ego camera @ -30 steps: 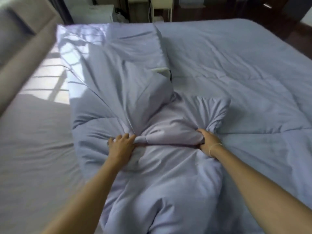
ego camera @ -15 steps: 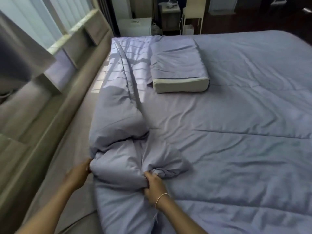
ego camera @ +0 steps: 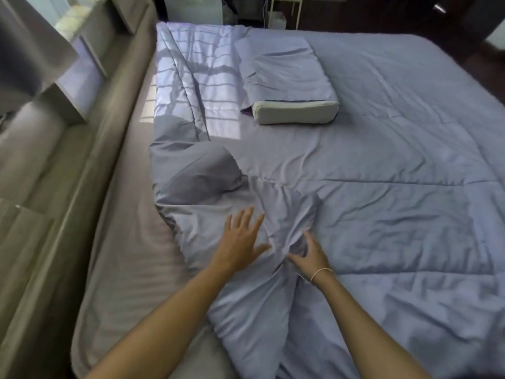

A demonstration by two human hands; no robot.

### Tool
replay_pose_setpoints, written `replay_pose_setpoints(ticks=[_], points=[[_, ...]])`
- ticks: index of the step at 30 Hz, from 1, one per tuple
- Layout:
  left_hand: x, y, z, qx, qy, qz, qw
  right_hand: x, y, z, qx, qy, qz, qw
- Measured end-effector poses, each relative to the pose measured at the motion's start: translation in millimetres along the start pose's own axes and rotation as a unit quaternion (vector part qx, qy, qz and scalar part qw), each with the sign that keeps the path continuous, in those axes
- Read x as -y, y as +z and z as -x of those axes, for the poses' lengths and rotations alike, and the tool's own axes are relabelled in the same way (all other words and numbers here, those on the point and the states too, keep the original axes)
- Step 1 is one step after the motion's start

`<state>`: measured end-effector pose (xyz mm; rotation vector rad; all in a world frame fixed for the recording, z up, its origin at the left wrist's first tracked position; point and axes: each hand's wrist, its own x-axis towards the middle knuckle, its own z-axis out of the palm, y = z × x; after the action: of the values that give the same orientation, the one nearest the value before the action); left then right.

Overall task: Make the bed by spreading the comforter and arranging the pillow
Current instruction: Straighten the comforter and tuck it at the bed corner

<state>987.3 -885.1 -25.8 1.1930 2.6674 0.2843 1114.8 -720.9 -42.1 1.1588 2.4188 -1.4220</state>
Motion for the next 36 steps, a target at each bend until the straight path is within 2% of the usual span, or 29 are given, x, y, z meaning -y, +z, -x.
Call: replay_pose_setpoints(ticks=[1,3,4,6,9,14,19,22,24,27,29,32,34,36], points=[[-1.5,17.0,-1.3,0.056,-0.018,-0.023,0.998,-6.3,10.5,4.5,0.044,0.004,-0.013,0.999],[-2.2,43.2,3.4,0.101,-0.044,-0.046,0.993,-21.3,26.1,12.4,0.1,0.009,0.004,0.995],[-0.6,52.9,7.7,0.097,-0.051,-0.061,0.992,-29.4,30.0,14.5,0.106,0.009,0.013,0.994],[9.3,62.6,15.8,0.015,-0.05,-0.076,0.996,-38.1,28.4,17.2,0.082,0.001,0.01,0.997],[35.1,43.5,42.2,-0.031,-0.081,-0.002,0.996,-45.6,17.6,29.7,0.034,0.002,0.008,0.999],[84.3,6.1,133.3,-0.149,-0.204,0.132,0.958,-15.7,12.4,53.3,0.07,-0.011,-0.07,0.995],[101.0,-13.5,227.3,-0.151,-0.281,0.248,0.915,37.2,43.4,58.7,0.15,-0.062,-0.148,0.976],[114.7,-21.2,263.2,-0.123,-0.291,0.296,0.901,73.1,65.3,65.1,0.253,0.033,-0.219,0.942],[125.9,-23.1,284.3,-0.085,-0.322,0.275,0.902,89.6,85.8,72.6,0.329,0.089,-0.225,0.913],[138.9,-26.1,309.6,-0.058,-0.386,0.294,0.872,101.9,125.2,90.1,0.343,0.106,-0.217,0.908],[142.6,-30.7,322.4,-0.084,-0.404,0.313,0.855,108.8,152.1,110.6,0.339,0.077,-0.206,0.915],[141.0,-33.6,329.8,-0.143,-0.409,0.339,0.835,125.5,181.6,134.1,0.354,-0.016,-0.126,0.926],[136.0,-39.4,322.0,-0.175,-0.412,0.35,0.823,144.4,189.1,140.6,0.384,-0.04,-0.13,0.913],[136.7,-48.0,318.4,-0.194,-0.417,0.356,0.814,164.0,194.2,144.3,0.435,-0.034,-0.173,0.883]])
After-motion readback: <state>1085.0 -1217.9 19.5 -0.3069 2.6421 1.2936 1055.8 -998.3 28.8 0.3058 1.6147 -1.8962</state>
